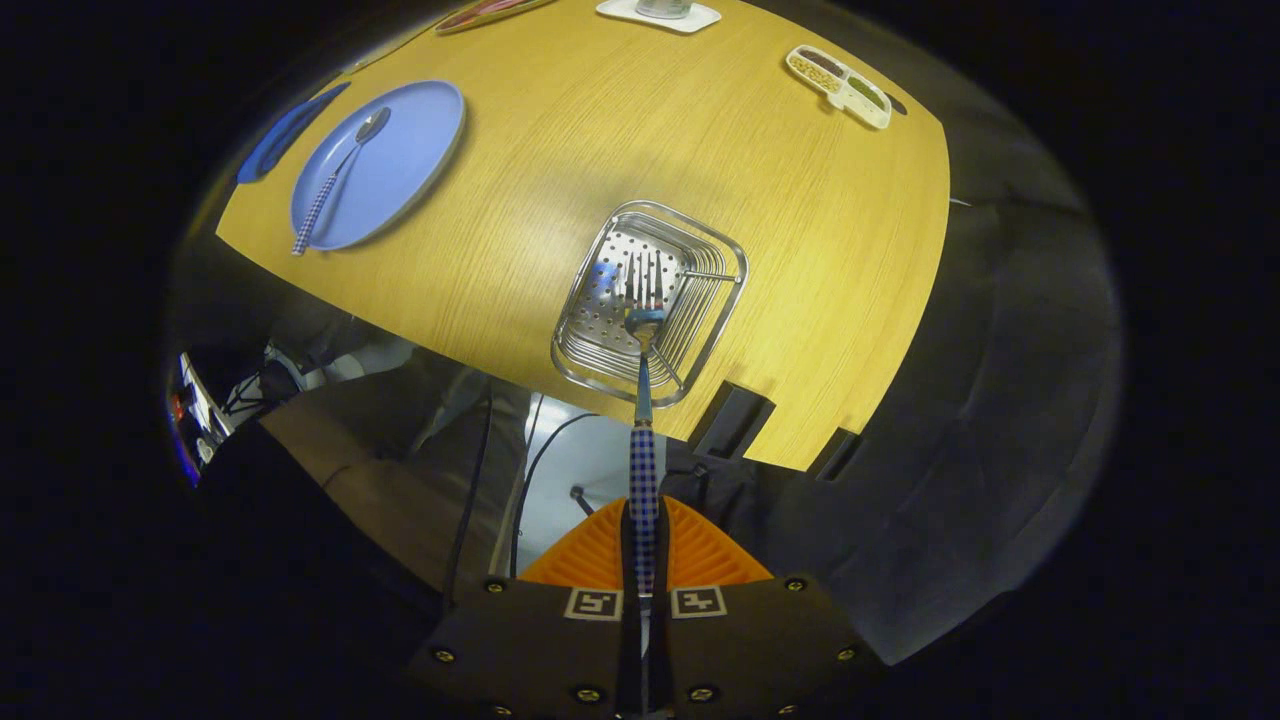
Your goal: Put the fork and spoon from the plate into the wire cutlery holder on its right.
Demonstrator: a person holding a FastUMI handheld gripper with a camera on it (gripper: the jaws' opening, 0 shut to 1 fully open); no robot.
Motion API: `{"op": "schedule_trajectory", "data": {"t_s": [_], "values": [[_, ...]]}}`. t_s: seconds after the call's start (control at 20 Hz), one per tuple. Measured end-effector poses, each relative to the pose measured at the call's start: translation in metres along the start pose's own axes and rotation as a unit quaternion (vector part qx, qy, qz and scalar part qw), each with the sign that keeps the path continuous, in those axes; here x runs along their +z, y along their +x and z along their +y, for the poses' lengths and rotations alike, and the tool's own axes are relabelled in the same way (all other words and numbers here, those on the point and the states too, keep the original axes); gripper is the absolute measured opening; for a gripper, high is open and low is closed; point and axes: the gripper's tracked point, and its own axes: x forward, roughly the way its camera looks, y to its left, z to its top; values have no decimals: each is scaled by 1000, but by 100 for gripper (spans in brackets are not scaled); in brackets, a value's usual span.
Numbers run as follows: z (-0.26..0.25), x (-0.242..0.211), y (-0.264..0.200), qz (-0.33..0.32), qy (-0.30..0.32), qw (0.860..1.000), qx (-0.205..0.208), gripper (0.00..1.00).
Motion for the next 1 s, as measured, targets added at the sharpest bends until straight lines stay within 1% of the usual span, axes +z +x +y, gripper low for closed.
{"op": "schedule_trajectory", "data": {"t_s": [0.3, 0.4, 0.55, 0.6, 0.65, 0.75, 0.8, 0.85, 0.9, 0.95, 1.0], "values": [[-6, 16, 7, 26, -25, 999, -6, 3], [-9, 22, 7, 22, -24, 999, -7, 10], [-11, 28, 2, 22, -25, 999, -13, 11], [-13, 28, 3, 17, -23, 999, -15, 16], [-13, 31, -2, 8, -18, 1000, -16, 16], [-13, 33, -9, -6, -12, 1000, -19, 40], [-12, 30, -12, -12, -9, 1000, -20, 49], [-11, 28, -13, -18, -6, 1000, -22, 53], [-10, 24, -20, -25, -1, 999, -22, 79], [-8, 22, -23, -34, 6, 999, -25, 89], [-9, 19, -30, -46, 16, 998, -31, 97]]}}
